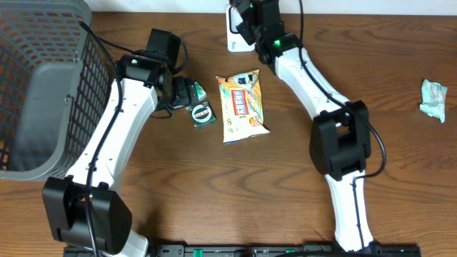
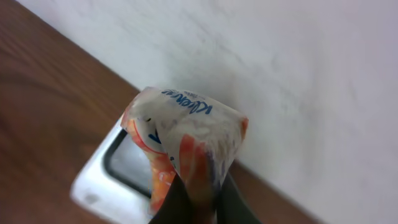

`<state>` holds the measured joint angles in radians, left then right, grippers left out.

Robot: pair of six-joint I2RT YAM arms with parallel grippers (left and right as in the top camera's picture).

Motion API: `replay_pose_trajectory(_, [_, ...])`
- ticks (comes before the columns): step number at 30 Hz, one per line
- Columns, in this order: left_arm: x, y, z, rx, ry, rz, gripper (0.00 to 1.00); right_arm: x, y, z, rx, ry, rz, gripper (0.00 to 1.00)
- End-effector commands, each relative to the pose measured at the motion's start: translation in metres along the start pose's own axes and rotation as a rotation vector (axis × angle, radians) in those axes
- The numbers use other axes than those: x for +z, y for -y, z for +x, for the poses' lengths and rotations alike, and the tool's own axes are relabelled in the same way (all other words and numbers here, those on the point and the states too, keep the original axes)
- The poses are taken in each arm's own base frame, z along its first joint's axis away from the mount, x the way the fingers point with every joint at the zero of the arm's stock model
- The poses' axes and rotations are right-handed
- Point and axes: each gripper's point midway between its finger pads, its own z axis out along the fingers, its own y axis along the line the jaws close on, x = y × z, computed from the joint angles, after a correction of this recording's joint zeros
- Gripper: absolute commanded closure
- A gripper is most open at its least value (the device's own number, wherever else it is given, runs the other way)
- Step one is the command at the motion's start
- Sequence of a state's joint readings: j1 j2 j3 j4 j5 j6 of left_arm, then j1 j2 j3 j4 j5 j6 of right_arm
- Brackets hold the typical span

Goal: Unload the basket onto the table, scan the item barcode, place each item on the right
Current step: 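Hold the orange tissue pack up under the white scanner, then carry the tissue pack to the right table edge and release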

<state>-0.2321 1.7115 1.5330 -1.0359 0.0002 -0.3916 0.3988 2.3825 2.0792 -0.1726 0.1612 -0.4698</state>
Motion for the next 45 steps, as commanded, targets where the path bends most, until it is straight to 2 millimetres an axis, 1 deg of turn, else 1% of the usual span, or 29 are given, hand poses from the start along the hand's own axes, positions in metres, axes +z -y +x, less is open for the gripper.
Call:
replay_pose_trajectory(1, [-0.002, -0.002, -0.003, 0.002, 0.010, -0.008, 0.02, 0.011, 0.000, -0.002, -0.287, -0.002, 0.058, 0.99])
replay_pose_trajectory(2, [-0.002, -0.002, -0.003, 0.002, 0.010, -0.008, 0.03, 0.015, 0.001, 0.004, -0.345, -0.023, 0.083, 0.99])
replay_pose_trajectory(4, [-0.002, -0.002, -0.003, 0.002, 0.010, -0.008, 0.02, 0.021, 0.004, 0.014, -0.397, -0.064, 0.124, 0.99])
replay_pose_trajectory(6, [-0.002, -0.002, -0.003, 0.002, 0.010, -0.008, 0.02, 0.023, 0.006, 0.022, -0.422, -0.095, 0.147, 0.99])
replay_pose_trajectory(7, [-0.002, -0.002, -0.003, 0.002, 0.010, -0.008, 0.02, 0.025, 0.004, 0.026, -0.426, -0.103, 0.144, 0.99])
replay_pose_trajectory(9, [-0.002, -0.002, -0.003, 0.002, 0.010, -0.008, 0.02, 0.026, 0.002, 0.028, -0.428, -0.105, 0.138, 0.99])
replay_pose_trajectory(14, [-0.002, -0.002, -0.003, 0.002, 0.010, -0.008, 0.02, 0.027, -0.005, 0.021, -0.429, -0.075, 0.119, 0.99])
replay_pose_trajectory(17, [-0.002, -0.002, -0.003, 0.002, 0.010, -0.008, 0.02, 0.026, -0.013, 0.016, -0.434, -0.064, 0.108, 0.99])
replay_pose_trajectory(18, [-0.002, -0.002, -0.003, 0.002, 0.010, -0.008, 0.02, 0.025, -0.019, 0.012, -0.423, -0.054, 0.105, 0.99])
replay_pose_trajectory(21, [-0.002, -0.002, -0.003, 0.002, 0.010, -0.008, 0.02, 0.023, -0.025, 0.006, -0.367, -0.036, 0.104, 0.99])
replay_pose_trajectory(25, [-0.002, -0.002, -0.003, 0.002, 0.010, -0.008, 0.02, 0.019, -0.027, -0.002, -0.368, -0.028, 0.114, 0.99])
replay_pose_trajectory(27, [-0.002, -0.002, -0.003, 0.002, 0.010, -0.008, 0.02, 0.016, -0.023, -0.004, -0.371, -0.039, 0.140, 0.99])
replay_pose_trajectory(30, [-0.002, -0.002, -0.003, 0.002, 0.010, -0.008, 0.02, 0.011, -0.008, -0.003, -0.357, -0.076, 0.207, 0.99])
replay_pose_trajectory(33, [-0.002, -0.002, -0.003, 0.002, 0.010, -0.008, 0.02, 0.000, 0.016, -0.001, -0.265, -0.116, 0.295, 0.99])
replay_pose_trajectory(35, [-0.002, -0.002, -0.003, 0.002, 0.010, -0.008, 0.03, -0.011, 0.031, 0.000, -0.264, -0.159, 0.330, 0.99])
replay_pose_trajectory(37, [-0.002, -0.002, -0.003, 0.002, 0.010, -0.008, 0.03, -0.026, 0.048, 0.005, -0.249, -0.208, 0.327, 0.99])
replay_pose_trajectory(38, [-0.002, -0.002, -0.003, 0.002, 0.010, -0.008, 0.02, -0.031, 0.056, 0.007, -0.214, -0.218, 0.327, 0.99])
replay_pose_trajectory(39, [-0.002, -0.002, -0.003, 0.002, 0.010, -0.008, 0.02, -0.040, 0.068, 0.010, -0.146, -0.225, 0.324, 0.99])
replay_pose_trajectory(42, [-0.002, -0.002, -0.003, 0.002, 0.010, -0.008, 0.02, -0.061, 0.096, 0.026, 0.012, -0.262, 0.269, 0.99])
replay_pose_trajectory(45, [-0.002, -0.002, -0.003, 0.002, 0.010, -0.008, 0.02, -0.079, 0.130, 0.056, 0.126, -0.326, 0.241, 0.99])
